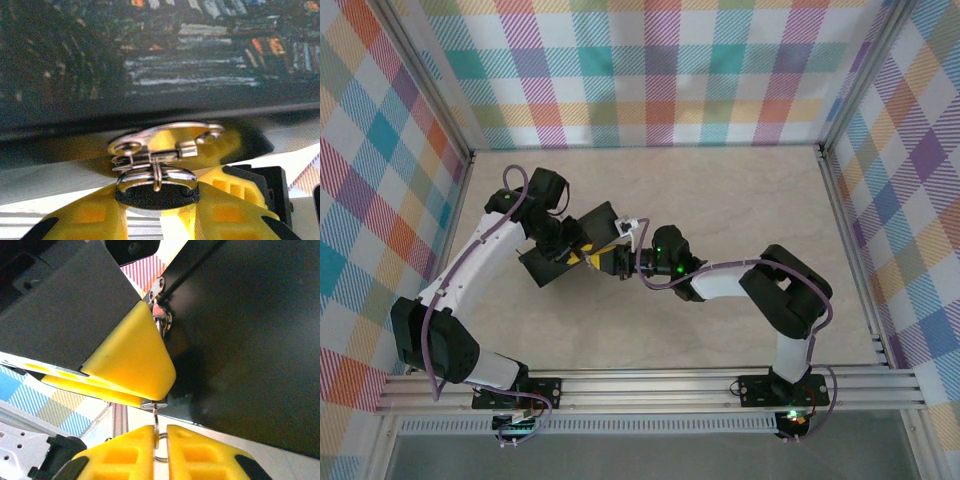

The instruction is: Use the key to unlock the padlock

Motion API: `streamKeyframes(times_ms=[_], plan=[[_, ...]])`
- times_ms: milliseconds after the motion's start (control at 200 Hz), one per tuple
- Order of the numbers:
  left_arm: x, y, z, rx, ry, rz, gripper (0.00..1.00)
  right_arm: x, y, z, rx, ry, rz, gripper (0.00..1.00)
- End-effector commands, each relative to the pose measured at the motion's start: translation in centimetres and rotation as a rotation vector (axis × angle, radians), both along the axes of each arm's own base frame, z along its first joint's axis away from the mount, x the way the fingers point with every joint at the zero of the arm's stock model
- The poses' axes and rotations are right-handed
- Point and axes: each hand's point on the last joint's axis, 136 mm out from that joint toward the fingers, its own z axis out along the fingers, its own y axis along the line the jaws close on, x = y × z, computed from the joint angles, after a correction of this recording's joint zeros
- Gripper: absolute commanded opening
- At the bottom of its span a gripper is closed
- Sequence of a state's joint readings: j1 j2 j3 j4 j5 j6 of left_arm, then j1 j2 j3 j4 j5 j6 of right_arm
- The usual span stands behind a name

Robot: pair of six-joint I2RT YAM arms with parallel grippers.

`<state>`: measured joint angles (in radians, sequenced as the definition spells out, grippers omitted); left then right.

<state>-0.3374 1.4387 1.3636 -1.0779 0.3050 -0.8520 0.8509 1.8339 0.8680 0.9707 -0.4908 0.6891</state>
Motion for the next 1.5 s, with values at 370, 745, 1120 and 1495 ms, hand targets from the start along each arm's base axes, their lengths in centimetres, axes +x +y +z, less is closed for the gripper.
streamKeyframes(times_ms=[370, 745, 1120, 1495], plan=[[-0.7, -0.6, 0.7, -0.059, -0.026, -0.009, 0.0, -0.1, 2.2, 3.0, 0.086, -0.007, 0.021, 0.07], [-0.8, 0.1, 0.0, -0.041, 0.003, -0.012, 0.0, -3.2, -3.8, -2.7, -0.307, -0.161, 0.003, 0.24], [-1.3, -0.8, -0.7, -0.067, 0.052, -0.027, 0.0, 0.8, -7.0, -3.1, -0.673, -0.72, -0.126, 0.24], [-1.4, -0.8, -0.6, -0.053, 0.061, -0.017, 0.0, 1.1, -2.2, -1.1, -0.657, -1.125, -0.176, 0.31]])
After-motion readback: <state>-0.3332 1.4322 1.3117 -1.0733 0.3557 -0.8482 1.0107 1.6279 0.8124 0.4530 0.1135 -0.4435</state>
